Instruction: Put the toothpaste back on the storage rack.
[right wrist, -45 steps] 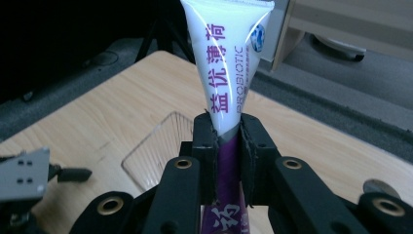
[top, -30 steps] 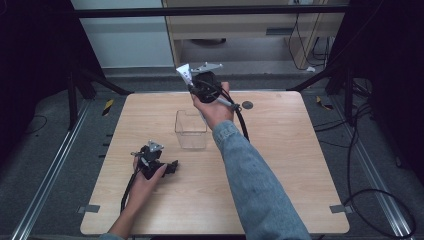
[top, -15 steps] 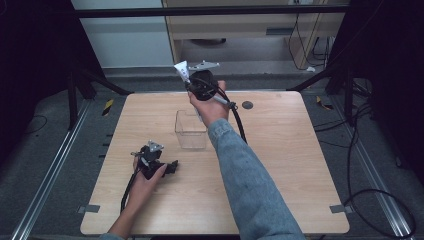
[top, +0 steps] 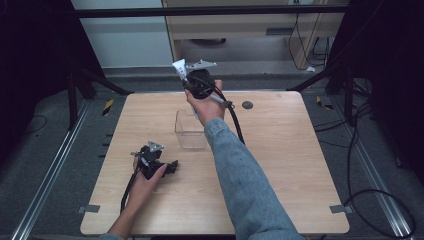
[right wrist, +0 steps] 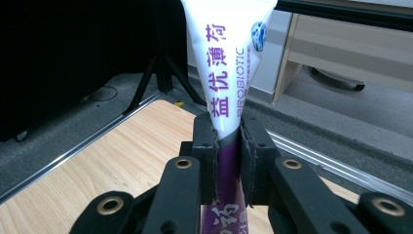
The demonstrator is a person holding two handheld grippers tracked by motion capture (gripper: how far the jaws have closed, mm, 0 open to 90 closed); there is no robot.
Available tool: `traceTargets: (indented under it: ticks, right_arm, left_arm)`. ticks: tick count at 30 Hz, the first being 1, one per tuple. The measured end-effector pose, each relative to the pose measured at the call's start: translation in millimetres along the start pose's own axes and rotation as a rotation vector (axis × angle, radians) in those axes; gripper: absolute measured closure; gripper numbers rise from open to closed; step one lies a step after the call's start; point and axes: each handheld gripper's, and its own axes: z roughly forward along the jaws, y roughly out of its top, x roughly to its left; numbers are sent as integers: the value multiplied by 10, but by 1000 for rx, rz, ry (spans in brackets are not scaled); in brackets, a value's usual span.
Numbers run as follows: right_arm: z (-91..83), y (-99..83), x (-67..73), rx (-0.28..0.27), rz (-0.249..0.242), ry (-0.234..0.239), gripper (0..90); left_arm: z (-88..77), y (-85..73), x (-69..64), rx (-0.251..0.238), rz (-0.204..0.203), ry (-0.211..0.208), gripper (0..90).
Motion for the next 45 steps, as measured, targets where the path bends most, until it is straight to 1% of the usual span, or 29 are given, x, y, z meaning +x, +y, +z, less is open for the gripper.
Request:
traceTargets:
  ticks: [5,11,20,22,39,45]
  right_arm:
    - [20,-10,8,-4,3,2,789]
    - [38,-23,39,-11,-4,10,789]
    - [72,-49,64,-11,2,15,789]
    - [86,-66,69,-6,-4,14,789]
    - [136,-137,53,6,4,14,790]
    - [147,-156,49,1,5,16,790]
  left_arm:
    - [0,0,0,0,0,0,0]
    - [0,0,0,0,0,0,0]
    - [0,0,0,0,0,0,0]
    - [0,0,0,0,0,0,0]
    - [0,0,0,0,0,0,0]
    - [0,0,1,0,1,-1,0]
